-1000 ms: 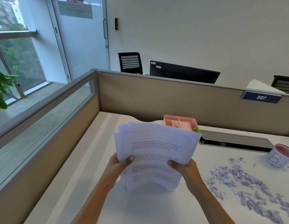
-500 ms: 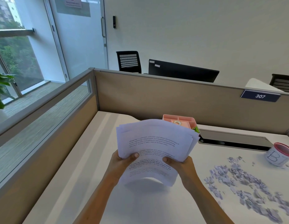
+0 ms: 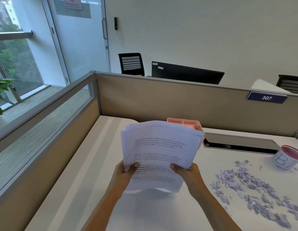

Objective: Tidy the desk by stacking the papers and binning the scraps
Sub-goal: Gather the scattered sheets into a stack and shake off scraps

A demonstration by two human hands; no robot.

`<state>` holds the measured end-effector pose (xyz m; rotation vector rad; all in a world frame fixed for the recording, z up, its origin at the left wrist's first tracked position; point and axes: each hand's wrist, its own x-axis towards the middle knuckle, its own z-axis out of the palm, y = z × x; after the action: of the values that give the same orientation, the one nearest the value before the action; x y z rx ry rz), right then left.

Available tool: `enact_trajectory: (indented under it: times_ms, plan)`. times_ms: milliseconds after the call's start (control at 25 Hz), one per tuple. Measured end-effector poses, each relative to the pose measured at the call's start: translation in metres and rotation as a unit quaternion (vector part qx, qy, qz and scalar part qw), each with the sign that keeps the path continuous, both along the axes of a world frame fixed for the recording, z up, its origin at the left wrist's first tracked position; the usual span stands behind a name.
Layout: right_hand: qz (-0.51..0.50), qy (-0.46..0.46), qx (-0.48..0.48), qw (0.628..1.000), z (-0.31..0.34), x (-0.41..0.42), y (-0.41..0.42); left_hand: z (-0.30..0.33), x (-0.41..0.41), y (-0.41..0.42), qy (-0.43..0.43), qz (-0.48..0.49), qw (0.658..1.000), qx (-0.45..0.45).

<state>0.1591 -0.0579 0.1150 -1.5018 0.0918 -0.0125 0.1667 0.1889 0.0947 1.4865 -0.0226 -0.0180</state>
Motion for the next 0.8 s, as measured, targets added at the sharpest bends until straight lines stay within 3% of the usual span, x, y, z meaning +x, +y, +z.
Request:
enact_trajectory:
  times_ms: [240, 560, 800]
  plan:
    - [0.016, 0.007, 0.012, 1.0, 0.0, 0.0, -0.008, 0.007, 0.004, 0.007, 0.012, -0.082, 0.996, -0.038]
    - [0.005, 0.002, 0.004, 1.0, 0.009, 0.005, -0.008, 0.012, 0.006, 0.002, -0.023, -0.012, 0.999, -0.039]
    - [0.035, 0.009, -0.004, 0.999, 0.003, 0.003, -0.004, 0.005, 0.004, -0.01, 0.009, -0.055, 0.998, -0.019]
